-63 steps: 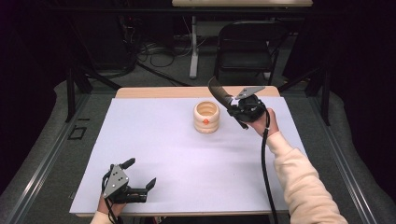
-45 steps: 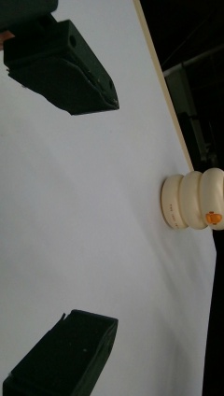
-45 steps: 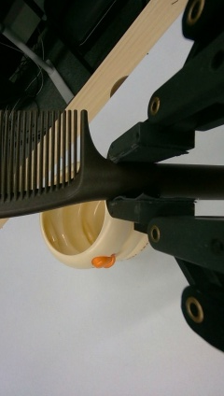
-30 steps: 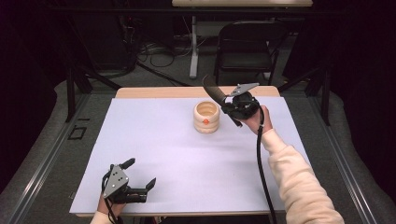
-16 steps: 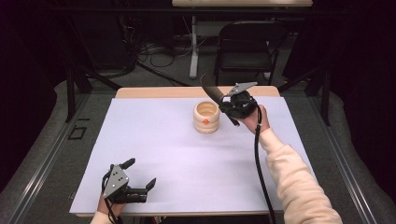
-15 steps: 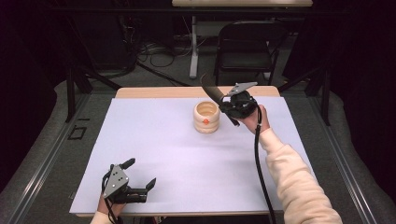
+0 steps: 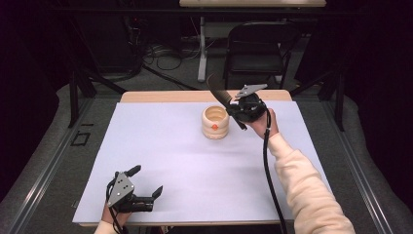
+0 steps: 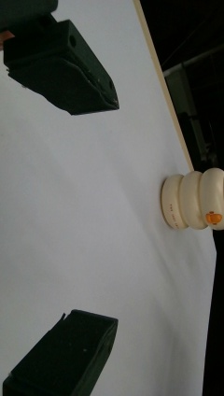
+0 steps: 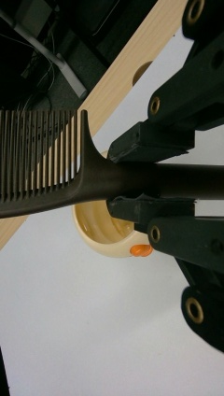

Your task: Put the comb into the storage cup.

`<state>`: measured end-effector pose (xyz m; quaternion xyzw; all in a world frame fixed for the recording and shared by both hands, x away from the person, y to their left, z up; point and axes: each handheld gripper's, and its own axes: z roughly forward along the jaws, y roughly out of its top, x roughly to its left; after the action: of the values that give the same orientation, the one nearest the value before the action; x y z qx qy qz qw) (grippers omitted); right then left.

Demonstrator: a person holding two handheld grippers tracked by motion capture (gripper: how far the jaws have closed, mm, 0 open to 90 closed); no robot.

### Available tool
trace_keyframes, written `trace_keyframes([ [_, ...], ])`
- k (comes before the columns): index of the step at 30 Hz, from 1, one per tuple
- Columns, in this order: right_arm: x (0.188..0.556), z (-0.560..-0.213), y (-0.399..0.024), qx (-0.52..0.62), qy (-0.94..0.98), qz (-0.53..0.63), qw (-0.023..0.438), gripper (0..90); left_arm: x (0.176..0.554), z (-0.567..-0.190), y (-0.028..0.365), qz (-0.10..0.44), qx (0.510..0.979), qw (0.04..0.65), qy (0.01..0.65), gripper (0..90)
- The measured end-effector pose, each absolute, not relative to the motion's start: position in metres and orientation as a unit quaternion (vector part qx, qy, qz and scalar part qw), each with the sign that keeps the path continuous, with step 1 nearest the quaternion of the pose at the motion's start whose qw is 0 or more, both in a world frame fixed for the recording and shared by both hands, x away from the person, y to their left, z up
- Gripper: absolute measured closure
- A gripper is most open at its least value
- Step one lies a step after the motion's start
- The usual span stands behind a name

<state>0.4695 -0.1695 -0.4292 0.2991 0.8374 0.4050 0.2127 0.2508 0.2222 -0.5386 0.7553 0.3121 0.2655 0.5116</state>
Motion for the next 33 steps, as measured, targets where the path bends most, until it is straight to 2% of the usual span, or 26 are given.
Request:
trace_keyframes([
  [33, 0.476, -0.417, -0.157, 0.293, 0.829, 0.426, 0.214, 72.1, 0.245, -0.539, 0.226, 0.271, 0.750, 0.511, 0.320, 0.3],
])
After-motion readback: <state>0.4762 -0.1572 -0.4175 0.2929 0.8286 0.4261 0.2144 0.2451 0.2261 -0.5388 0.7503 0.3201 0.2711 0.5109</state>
